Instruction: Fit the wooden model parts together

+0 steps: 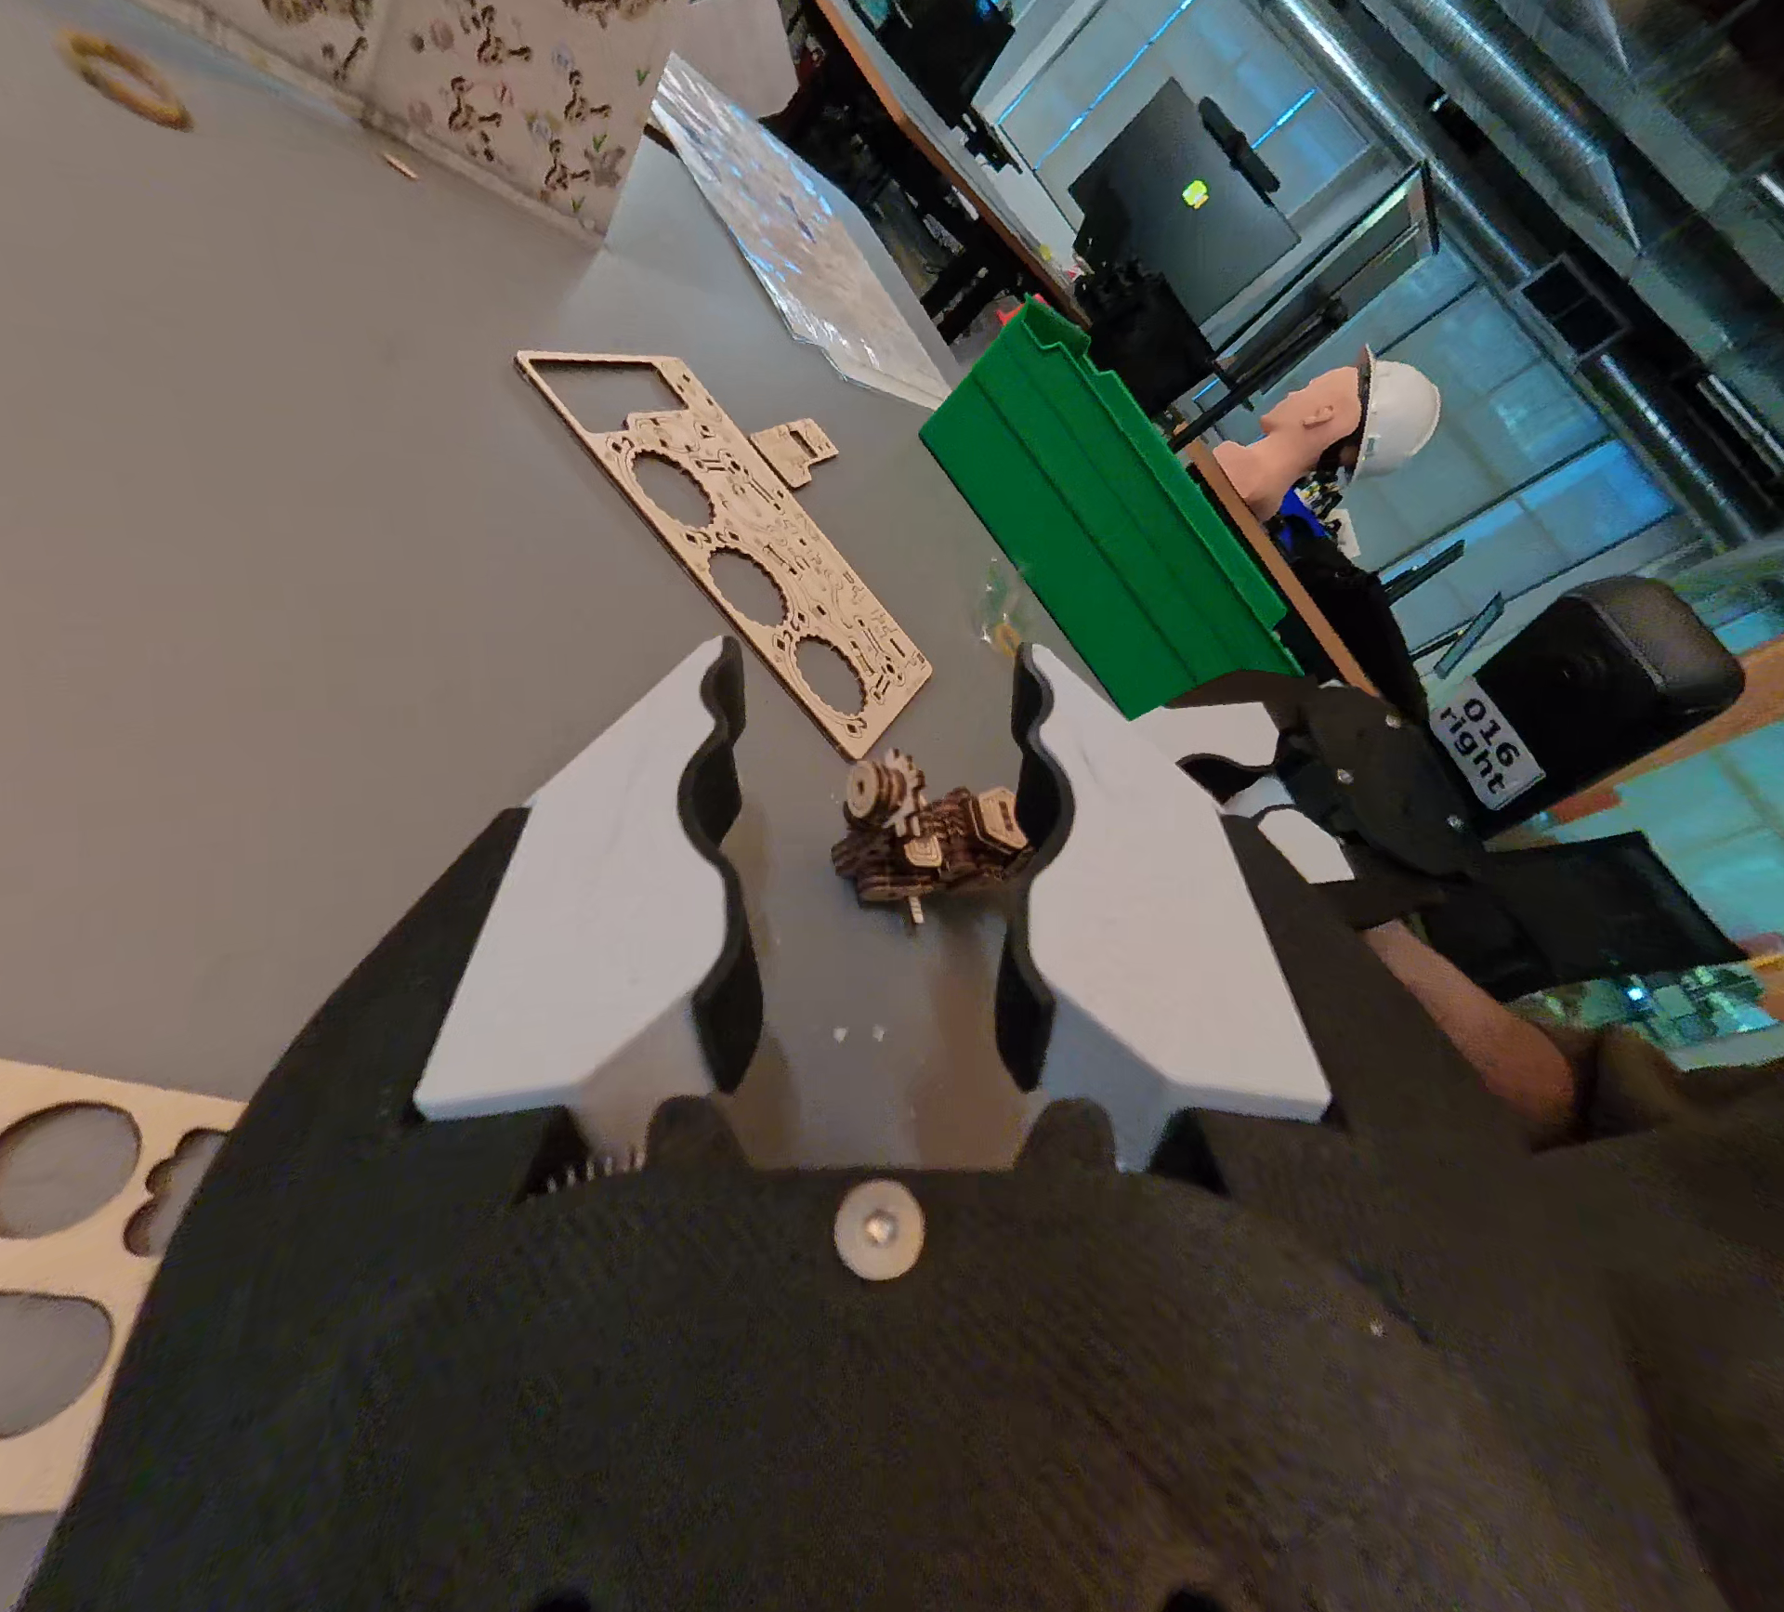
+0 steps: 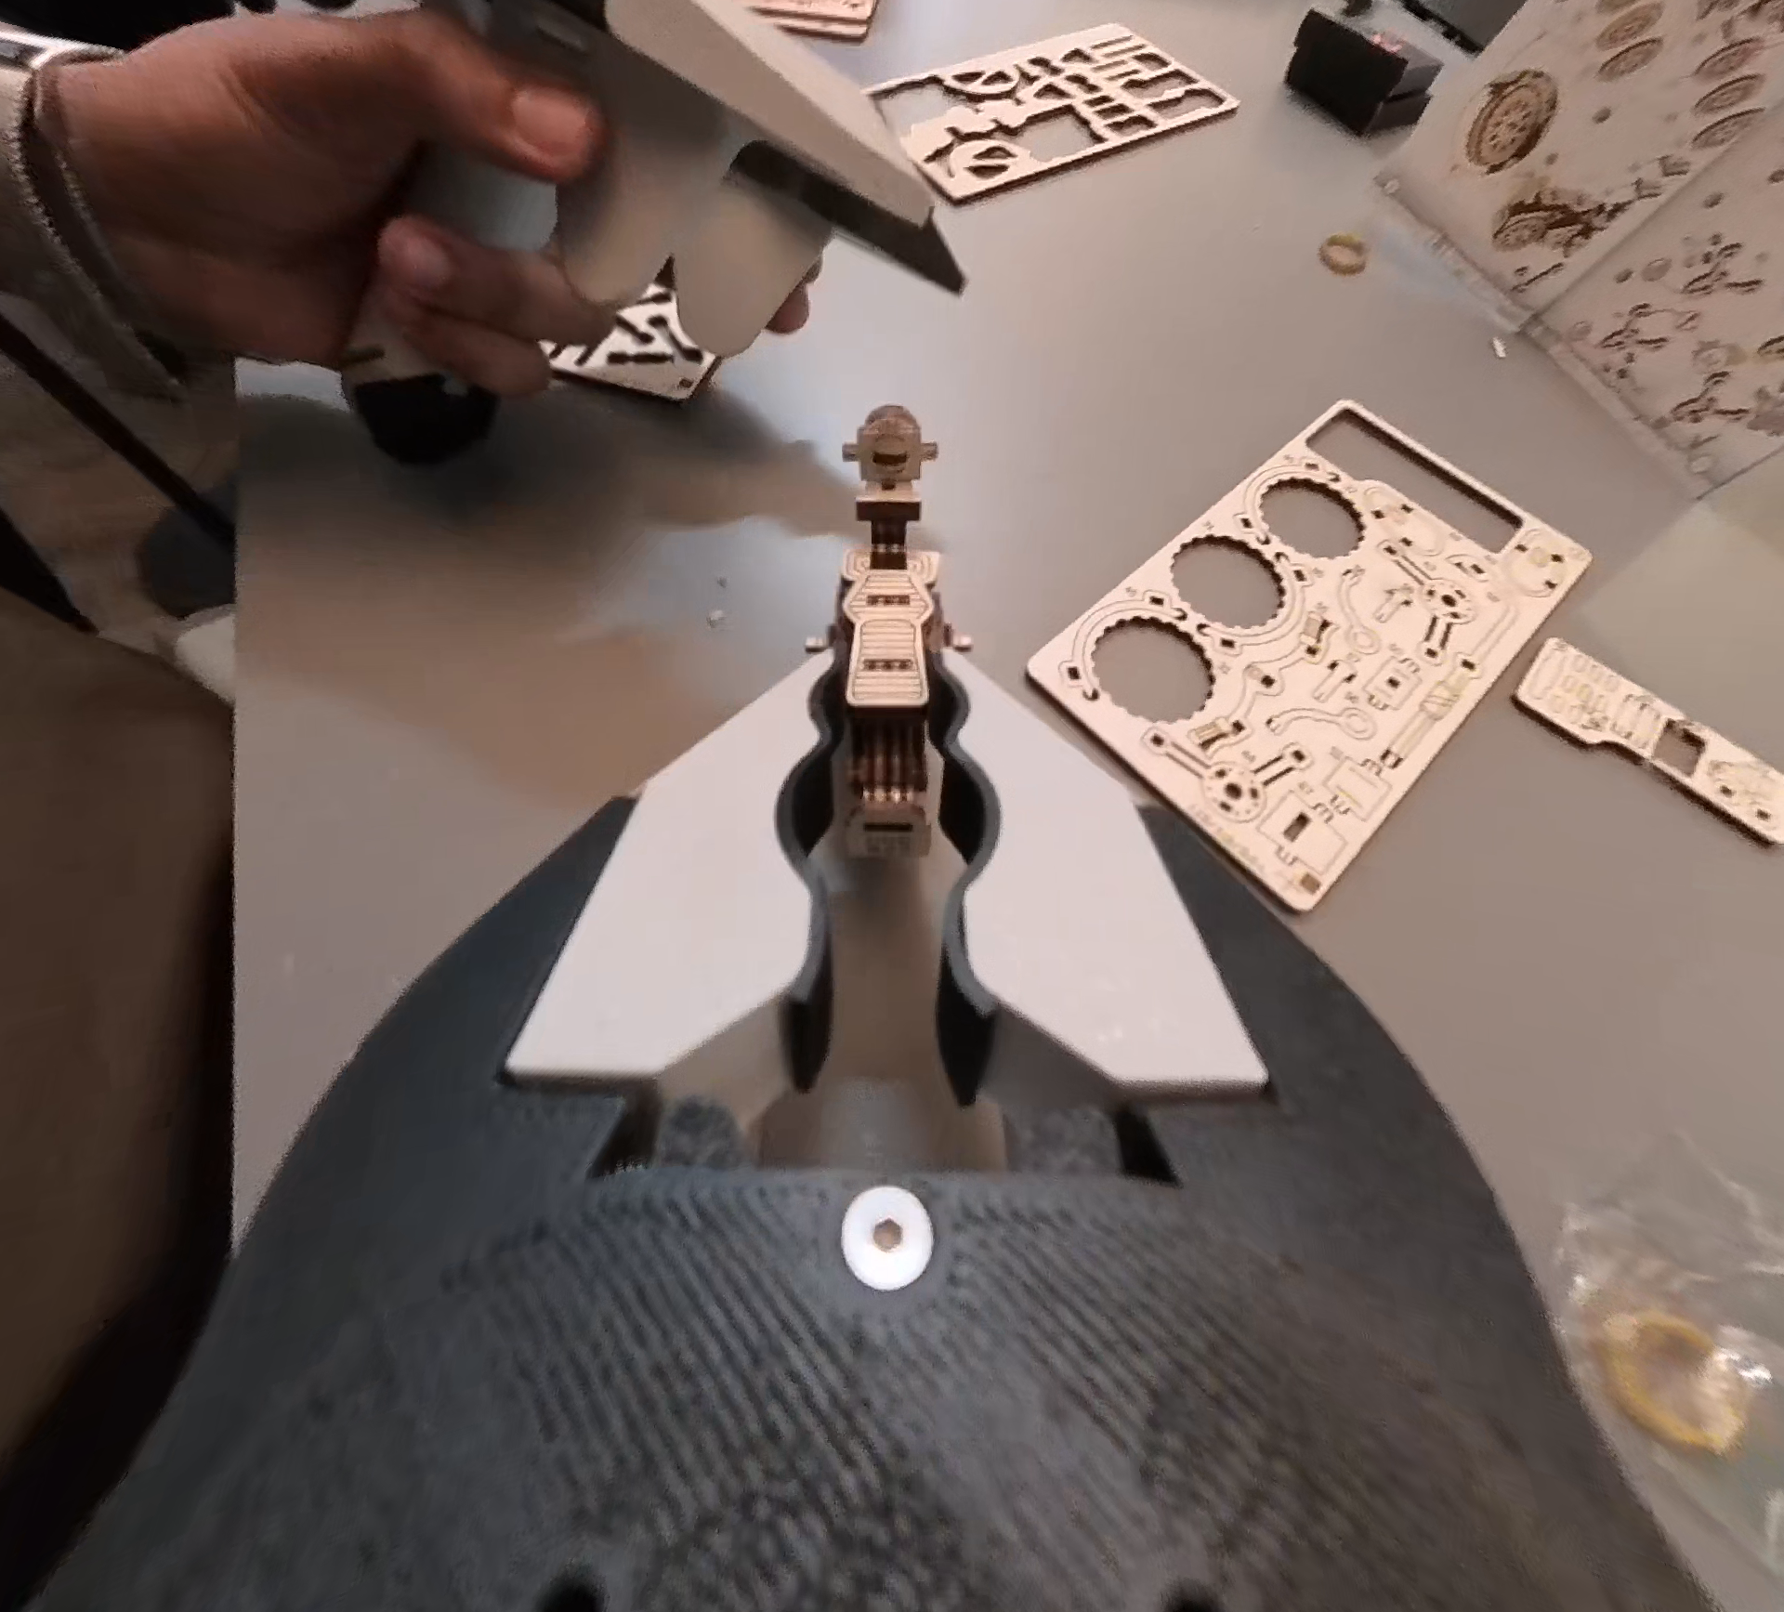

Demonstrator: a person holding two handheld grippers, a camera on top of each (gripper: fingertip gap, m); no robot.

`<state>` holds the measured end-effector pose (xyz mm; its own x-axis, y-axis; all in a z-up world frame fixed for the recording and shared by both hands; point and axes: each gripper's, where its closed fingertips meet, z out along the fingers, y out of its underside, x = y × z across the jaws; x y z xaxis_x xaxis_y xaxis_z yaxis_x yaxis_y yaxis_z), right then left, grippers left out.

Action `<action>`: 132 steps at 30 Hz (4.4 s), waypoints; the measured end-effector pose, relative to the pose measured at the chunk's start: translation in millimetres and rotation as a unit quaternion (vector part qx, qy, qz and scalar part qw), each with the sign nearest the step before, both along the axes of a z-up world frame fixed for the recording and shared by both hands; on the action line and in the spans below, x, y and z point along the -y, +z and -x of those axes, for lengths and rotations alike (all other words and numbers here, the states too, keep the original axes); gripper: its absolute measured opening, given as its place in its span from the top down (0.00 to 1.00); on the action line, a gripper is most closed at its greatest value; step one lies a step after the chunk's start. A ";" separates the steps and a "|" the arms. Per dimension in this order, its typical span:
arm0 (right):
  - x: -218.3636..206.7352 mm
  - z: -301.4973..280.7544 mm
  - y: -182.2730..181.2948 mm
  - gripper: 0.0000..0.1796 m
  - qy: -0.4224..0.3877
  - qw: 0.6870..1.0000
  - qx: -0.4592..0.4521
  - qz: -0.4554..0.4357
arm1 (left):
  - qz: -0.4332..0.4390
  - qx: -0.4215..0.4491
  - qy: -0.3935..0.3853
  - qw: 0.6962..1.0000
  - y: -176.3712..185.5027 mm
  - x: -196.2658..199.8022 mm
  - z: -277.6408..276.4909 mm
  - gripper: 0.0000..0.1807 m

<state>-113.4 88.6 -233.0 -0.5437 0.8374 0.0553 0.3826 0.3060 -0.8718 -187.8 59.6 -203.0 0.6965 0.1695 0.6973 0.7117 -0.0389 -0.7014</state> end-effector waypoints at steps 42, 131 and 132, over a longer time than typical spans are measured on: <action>-25.2 -14.4 -26.5 0.86 0.026 0.998 0.057 -0.020 | 0.130 -0.167 -0.134 0.968 -28.0 -18.1 -58.4 0.83; 17.5 -29.4 -4.1 0.76 0.121 0.992 0.019 0.041 | 0.136 -0.294 -0.123 0.938 -18.8 -10.4 -51.1 0.93; 17.6 -29.6 -3.6 0.76 0.123 0.991 0.020 0.045 | 0.134 -0.306 -0.121 0.935 -17.2 -10.6 -51.4 0.93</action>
<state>-83.8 71.0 -236.5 -0.7317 0.6805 -0.0381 0.3405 0.3164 -0.8854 -136.4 70.2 -220.1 0.9916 0.0661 0.1111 0.1280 -0.3789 -0.9166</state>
